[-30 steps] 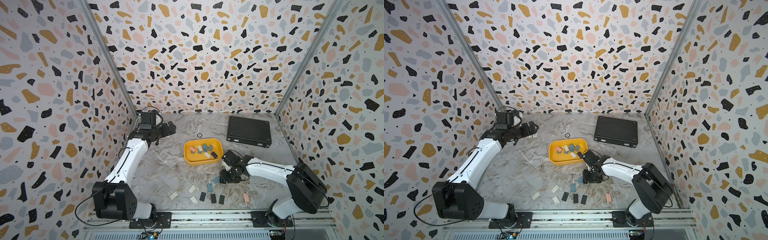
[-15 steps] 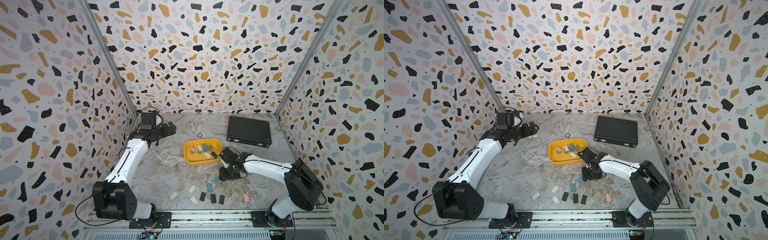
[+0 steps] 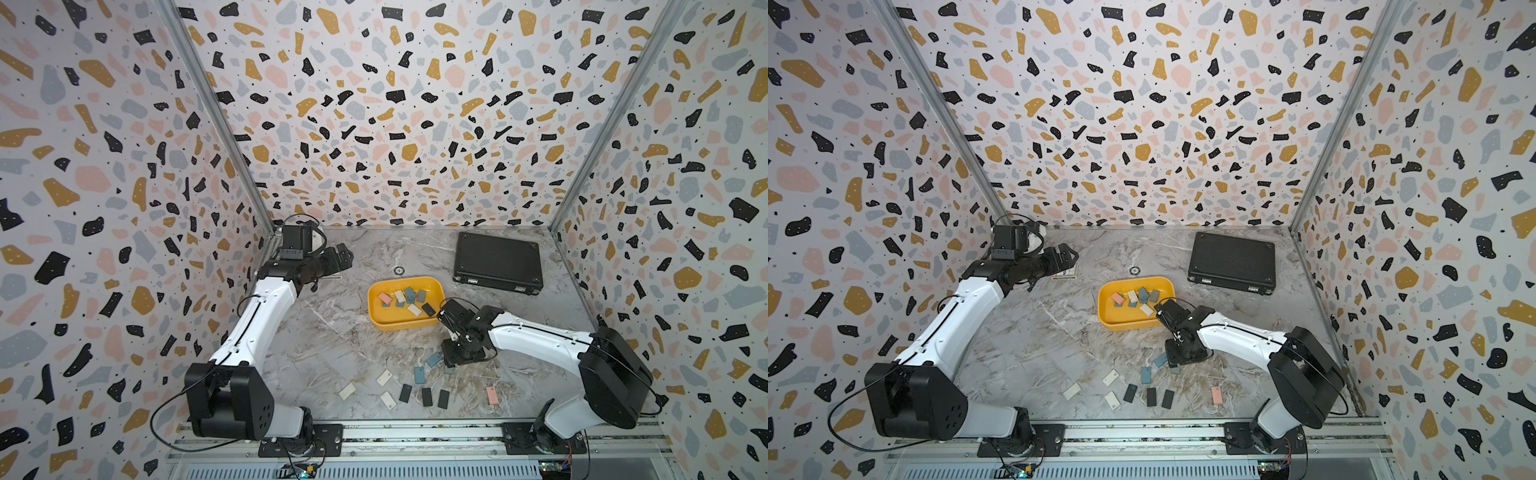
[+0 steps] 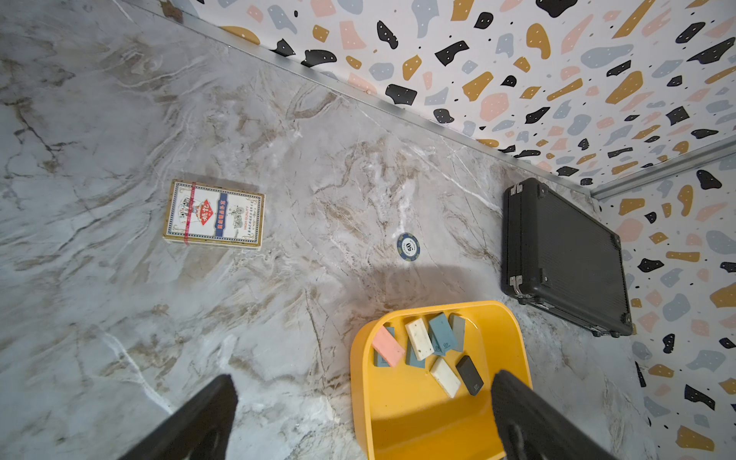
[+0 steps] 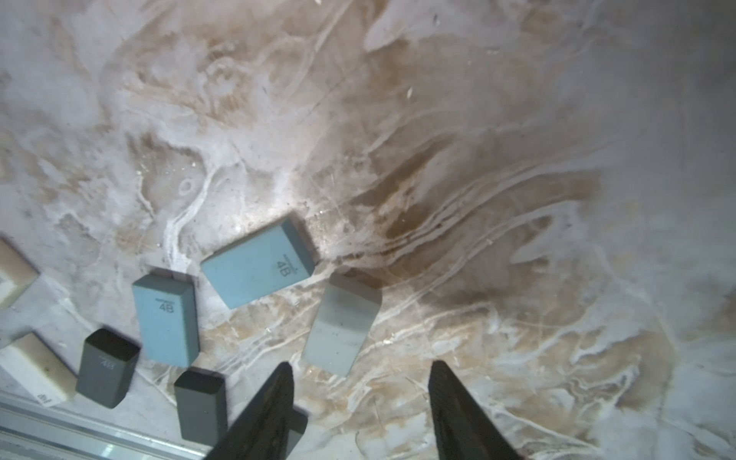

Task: Put the eraser in the storage box
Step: Pick up the eraser from the center of the board.

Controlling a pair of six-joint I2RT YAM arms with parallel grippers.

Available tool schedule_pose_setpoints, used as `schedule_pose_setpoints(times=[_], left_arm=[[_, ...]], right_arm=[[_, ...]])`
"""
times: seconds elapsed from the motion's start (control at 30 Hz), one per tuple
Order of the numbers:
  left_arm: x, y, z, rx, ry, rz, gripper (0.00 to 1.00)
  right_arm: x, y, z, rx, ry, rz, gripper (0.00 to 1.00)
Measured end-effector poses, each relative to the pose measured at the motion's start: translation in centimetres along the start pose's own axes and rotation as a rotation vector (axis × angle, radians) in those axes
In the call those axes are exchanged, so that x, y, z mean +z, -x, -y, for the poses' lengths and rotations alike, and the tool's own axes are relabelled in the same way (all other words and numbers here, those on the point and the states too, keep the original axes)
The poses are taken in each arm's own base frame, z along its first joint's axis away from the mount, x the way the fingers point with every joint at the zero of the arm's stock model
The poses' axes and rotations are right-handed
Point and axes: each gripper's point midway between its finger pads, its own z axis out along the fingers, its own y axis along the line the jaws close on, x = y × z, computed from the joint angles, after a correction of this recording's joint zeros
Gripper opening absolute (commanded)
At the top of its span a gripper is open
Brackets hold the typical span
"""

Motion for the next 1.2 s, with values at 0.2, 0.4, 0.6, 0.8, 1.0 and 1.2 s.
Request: schedule_pose_setpoints(times=[0.2,0.4,0.6,0.8,1.0,1.2], left_arm=[[0.0,0.0,0.0,-0.002,0.0,0.0,1.0],[0.0,0.0,0.0,-0.003,0.0,-0.001,1.0],[0.0,0.0,0.0,-0.002,0.0,-0.001,0.99],[0.0,0.0,0.0,-0.002,-0.001,0.001,1.0],[0.0,0.1,0.1,-0.001,-0.003,0.003,1.0],[0.0,0.1,0.1,-0.002,-0.006,0.003,1.0]], right_arm=[[0.8,-0.1,-0.4,-0.004,-0.004,-0.027,0.58],[1.6,-0.4,-0.3,0.005,-0.019,-0.052,0.58],[2.8,-0.7,-0.4,0.005,-0.035,-0.089,0.56],[2.9,-0.4,-0.9,0.001,-0.021,-0.088,0.43],[2.9,-0.3,-1.1,0.001,-0.017,-0.088,0.22],[2.8,-0.2,-1.0,-0.001,-0.021,-0.082,0.17]])
